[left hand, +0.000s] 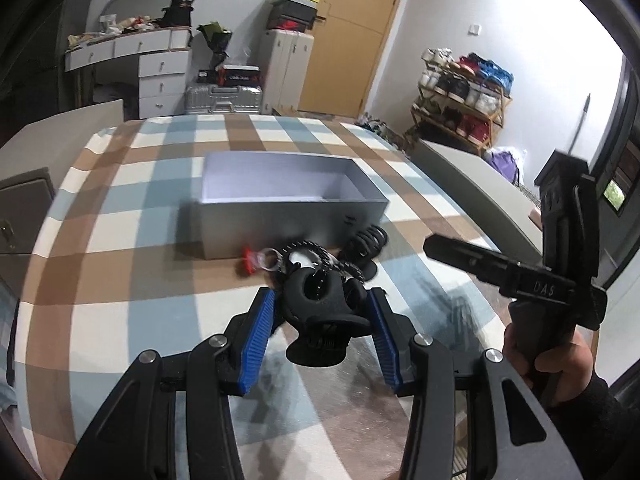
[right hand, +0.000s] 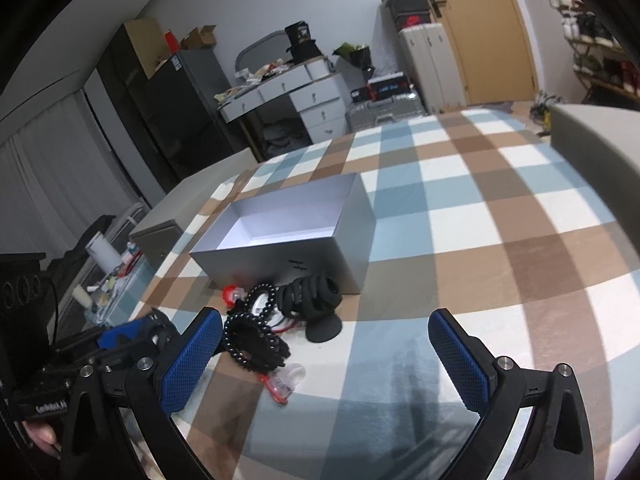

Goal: Organize jewelry
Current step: 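Lower the left gripper onto the black hair ties and close it, then carry the black hair ties into the grey box and open the left gripper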

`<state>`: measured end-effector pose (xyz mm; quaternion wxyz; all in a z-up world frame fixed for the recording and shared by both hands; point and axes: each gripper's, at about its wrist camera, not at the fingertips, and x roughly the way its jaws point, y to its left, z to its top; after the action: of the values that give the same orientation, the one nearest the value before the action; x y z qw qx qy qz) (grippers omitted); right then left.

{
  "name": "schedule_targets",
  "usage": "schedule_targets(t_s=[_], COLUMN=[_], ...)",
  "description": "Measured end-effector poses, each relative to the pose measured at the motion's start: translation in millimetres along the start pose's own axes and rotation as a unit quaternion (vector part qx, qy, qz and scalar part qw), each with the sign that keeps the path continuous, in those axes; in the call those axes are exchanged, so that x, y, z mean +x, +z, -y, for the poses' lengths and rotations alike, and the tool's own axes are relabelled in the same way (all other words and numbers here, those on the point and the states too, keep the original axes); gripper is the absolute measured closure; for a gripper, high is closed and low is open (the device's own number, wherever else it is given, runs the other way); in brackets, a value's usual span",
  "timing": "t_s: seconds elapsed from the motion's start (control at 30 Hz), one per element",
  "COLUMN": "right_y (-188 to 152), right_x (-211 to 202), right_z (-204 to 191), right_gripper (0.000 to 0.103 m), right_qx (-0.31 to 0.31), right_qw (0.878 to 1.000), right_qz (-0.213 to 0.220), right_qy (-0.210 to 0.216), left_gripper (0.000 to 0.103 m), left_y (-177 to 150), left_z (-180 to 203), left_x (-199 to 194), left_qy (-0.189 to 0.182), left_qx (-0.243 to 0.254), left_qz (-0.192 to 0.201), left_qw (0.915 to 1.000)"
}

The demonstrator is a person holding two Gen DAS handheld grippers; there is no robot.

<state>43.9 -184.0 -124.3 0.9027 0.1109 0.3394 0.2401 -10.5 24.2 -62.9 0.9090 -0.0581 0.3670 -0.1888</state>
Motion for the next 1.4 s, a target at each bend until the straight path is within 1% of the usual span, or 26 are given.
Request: schedule_targets(t_s=[0.07,0.17,0.33,0.37,0.5,0.57,0.7,0.73,0.77,0.8,0.83,0.97,1.23,1.3,1.4], right_y=[1,2,6,6,8,9,9,9,9,8,8,7,13,17,25], right_x=[9,22,43,46,57,59,61,62,63,64,66,61,25,17,7], right_z=[1,0,-1,-1,-5,-7,-9,-9,-9,-8,-8,-6,-5,-5,-1], right_gripper=[0.000,0.000,0.000,0.002,0.013,0.016,0.030,0.032,0.040,0.055,0.055,0.056,0.056,0.056,0.056], right_qx=[0.004,0.011,0.017,0.018,0.011,0.004,-0.016,-0.020,-0.021,-0.022,-0.021,-0.023,-0.022,-0.019,-0.005], right_qw=[1.000,0.999,0.998,0.998,0.997,0.997,0.997,0.997,0.997,0.996,0.996,0.996,0.998,0.997,0.994], right_qz=[-0.013,-0.033,-0.051,-0.054,-0.068,-0.071,-0.072,-0.075,-0.078,-0.081,-0.086,-0.080,-0.020,-0.006,0.020], right_qy=[0.015,0.026,0.027,0.028,0.027,0.021,0.009,0.007,0.006,0.007,0.011,0.018,0.059,0.073,0.110], left_gripper=[0.061,0.061,0.061,0.061,0.061,0.061,0.061,0.061,0.061,0.061,0.061,0.061,0.061,0.061,0.061], left_y=[2,4,7,8,10,11,13,14,14,16,16,20,31,35,42], left_z=[-6,-12,-16,-18,-25,-28,-32,-32,-33,-33,-33,-33,-29,-29,-30], left_x=[0,2,3,4,8,8,10,11,12,13,13,14,15,15,15], left_qy=[0.006,0.012,0.015,0.016,0.026,0.026,0.028,0.027,0.028,0.029,0.031,0.037,0.037,0.037,0.032], left_qx=[-0.005,-0.010,-0.015,-0.016,-0.022,-0.026,-0.028,-0.029,-0.029,-0.029,-0.028,-0.030,-0.025,-0.024,-0.024], left_qz=[0.003,0.006,0.010,0.010,0.008,0.007,0.005,0.004,0.003,0.003,0.004,0.005,0.008,0.011,0.017], left_qw=[1.0000,0.9999,0.9997,0.9997,0.9994,0.9993,0.9992,0.9992,0.9992,0.9992,0.9991,0.9989,0.9990,0.9990,0.9991])
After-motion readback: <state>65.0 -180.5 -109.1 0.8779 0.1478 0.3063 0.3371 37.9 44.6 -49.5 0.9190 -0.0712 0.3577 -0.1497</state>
